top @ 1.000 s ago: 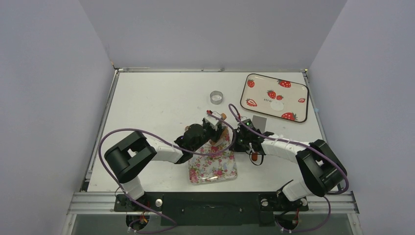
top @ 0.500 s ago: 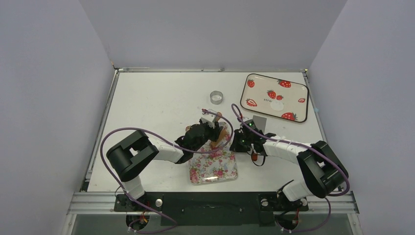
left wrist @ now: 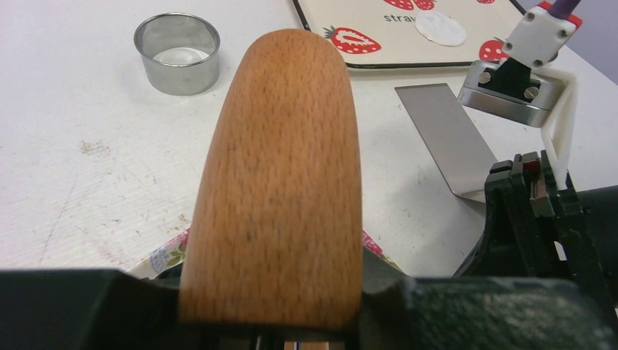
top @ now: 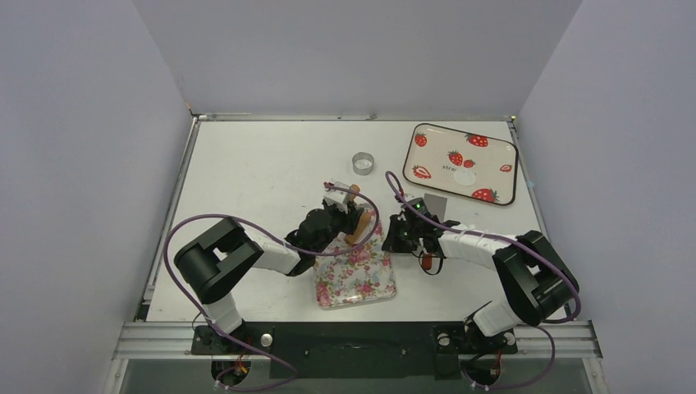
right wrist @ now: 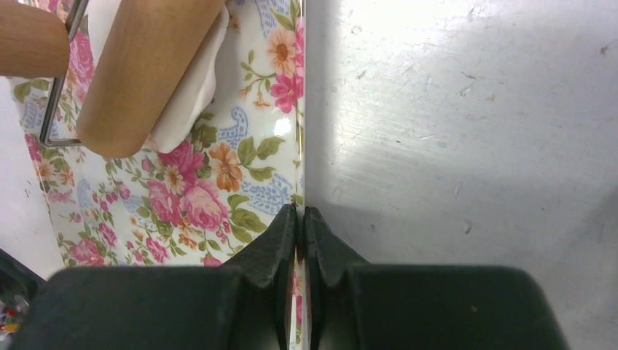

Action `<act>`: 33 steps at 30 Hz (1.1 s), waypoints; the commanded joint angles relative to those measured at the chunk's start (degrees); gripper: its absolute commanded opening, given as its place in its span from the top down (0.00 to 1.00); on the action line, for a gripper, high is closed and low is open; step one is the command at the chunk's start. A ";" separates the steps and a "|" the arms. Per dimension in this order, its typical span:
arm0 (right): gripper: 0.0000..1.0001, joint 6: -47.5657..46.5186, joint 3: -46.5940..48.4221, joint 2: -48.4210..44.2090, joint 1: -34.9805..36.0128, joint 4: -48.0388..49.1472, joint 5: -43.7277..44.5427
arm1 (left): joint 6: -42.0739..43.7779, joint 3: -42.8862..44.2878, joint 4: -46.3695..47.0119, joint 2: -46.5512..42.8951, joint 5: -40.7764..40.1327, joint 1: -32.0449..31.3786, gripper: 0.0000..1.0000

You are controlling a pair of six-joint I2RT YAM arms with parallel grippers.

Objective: Roll out the dumpling wrappers from the dough
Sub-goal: Place the spatula at the center of the board.

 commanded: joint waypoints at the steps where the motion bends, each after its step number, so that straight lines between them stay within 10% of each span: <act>1: 1.00 -1.82 -0.92 2.78 -0.68 -4.62 3.00 | 4.18 -2.88 -14.35 3.89 -3.52 3.29 1.00; 33: 1.00 -2.45 0.21 4.01 -1.20 -4.78 2.44 | 2.83 -5.42 -19.53 3.20 -5.53 6.64 1.00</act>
